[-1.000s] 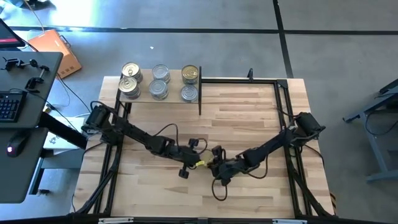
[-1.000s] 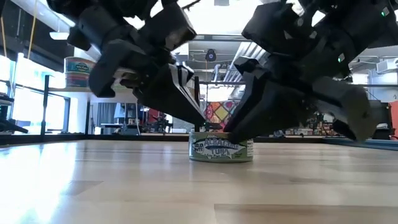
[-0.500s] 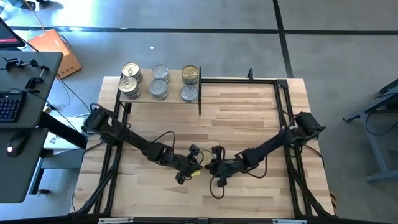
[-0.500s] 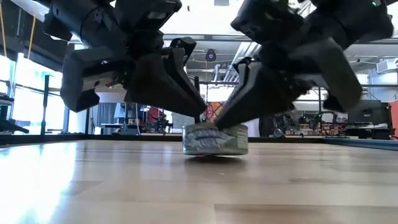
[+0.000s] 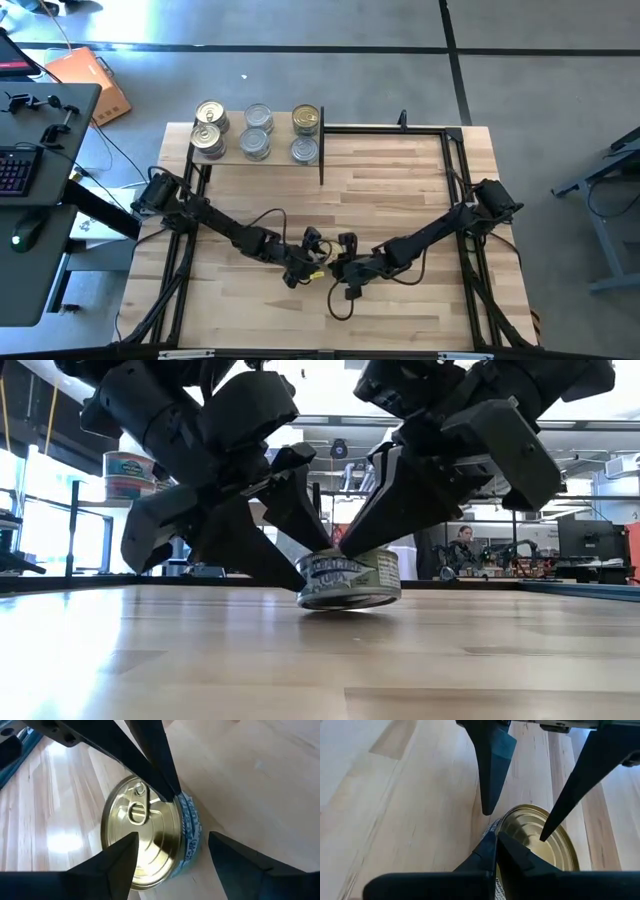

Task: Stack canned seafood by type on shelf
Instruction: Stack the green blue tuna can on top of the other green blue tuna can on the shelf

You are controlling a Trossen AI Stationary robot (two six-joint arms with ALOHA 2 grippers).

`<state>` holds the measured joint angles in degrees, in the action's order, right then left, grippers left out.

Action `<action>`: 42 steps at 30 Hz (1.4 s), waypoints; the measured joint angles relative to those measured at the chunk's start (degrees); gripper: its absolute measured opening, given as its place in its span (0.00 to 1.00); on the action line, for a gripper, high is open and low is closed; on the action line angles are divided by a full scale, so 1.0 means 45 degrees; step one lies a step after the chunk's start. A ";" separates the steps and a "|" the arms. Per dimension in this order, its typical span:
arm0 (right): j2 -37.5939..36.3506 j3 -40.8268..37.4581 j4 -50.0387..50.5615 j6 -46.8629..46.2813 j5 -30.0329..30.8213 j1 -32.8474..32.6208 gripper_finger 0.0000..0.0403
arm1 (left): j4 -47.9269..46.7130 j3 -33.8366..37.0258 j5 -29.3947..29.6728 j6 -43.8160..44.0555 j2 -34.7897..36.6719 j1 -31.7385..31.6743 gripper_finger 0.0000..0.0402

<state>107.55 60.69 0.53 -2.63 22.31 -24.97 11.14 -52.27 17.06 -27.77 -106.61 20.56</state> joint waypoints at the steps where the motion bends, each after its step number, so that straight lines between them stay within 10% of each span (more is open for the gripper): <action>1: 0.0000 0.0005 -0.0031 0.0000 0.0000 0.0006 0.00 | -0.0004 0.0000 0.0005 -0.0009 0.0000 0.0000 0.59; 35: -0.0537 0.0010 -0.1037 -0.0661 0.0684 0.0389 0.00 | -0.0418 0.0000 0.1824 0.0473 -0.0010 0.0000 0.58; 42: -0.0709 0.0005 -0.0946 -0.1087 0.0322 0.0385 0.00 | -0.0084 0.0012 0.1840 0.0942 -0.0024 0.0354 0.43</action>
<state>104.36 60.71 -3.73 -7.53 23.76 -23.24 10.76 -52.22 25.33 -23.53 -106.72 22.15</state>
